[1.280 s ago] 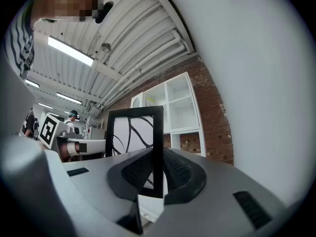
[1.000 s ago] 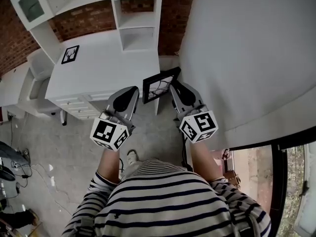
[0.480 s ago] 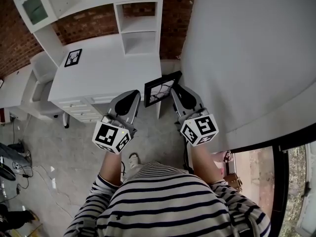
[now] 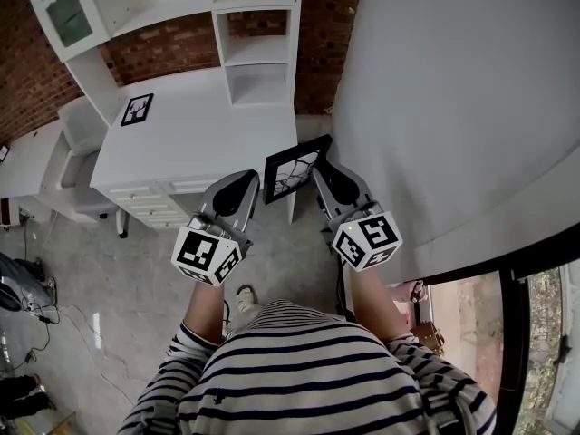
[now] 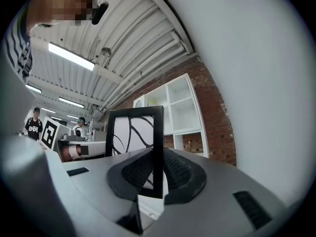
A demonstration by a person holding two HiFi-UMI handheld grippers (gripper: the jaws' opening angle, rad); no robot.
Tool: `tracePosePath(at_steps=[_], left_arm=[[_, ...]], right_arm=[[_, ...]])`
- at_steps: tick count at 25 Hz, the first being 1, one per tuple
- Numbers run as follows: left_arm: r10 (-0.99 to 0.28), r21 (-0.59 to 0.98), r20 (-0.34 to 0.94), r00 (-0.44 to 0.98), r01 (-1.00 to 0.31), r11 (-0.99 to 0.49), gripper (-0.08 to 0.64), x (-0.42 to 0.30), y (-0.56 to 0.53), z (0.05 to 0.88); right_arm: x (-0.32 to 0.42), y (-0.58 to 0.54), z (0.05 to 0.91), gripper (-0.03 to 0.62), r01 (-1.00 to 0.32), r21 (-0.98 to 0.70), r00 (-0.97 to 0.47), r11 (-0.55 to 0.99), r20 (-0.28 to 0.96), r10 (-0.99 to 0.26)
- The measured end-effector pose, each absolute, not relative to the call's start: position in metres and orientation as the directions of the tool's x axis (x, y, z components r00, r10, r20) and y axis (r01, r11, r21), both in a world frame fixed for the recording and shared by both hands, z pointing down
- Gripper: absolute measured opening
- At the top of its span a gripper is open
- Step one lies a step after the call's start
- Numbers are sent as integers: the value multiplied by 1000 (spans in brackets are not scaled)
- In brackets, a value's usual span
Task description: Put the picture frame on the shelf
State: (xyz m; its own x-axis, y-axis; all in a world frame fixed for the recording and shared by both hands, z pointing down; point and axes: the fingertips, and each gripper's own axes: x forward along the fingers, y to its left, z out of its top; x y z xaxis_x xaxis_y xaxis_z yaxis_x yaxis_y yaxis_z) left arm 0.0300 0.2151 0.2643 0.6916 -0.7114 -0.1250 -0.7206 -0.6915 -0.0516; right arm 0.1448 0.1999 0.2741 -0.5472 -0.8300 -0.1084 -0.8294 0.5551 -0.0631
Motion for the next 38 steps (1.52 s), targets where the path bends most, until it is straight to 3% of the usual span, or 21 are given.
tracePosePath(at_steps=[26, 38], left_arm=[[-723, -97, -111, 682, -731, -675, 8, 30, 201, 294], [-706, -62, -110, 700, -714, -698, 8, -23, 61, 276]], right_arm=[[144, 178, 306, 60, -826, -107, -542, 554, -123, -831], [98, 43, 286, 60, -865, -113, -480, 489, -101, -871]])
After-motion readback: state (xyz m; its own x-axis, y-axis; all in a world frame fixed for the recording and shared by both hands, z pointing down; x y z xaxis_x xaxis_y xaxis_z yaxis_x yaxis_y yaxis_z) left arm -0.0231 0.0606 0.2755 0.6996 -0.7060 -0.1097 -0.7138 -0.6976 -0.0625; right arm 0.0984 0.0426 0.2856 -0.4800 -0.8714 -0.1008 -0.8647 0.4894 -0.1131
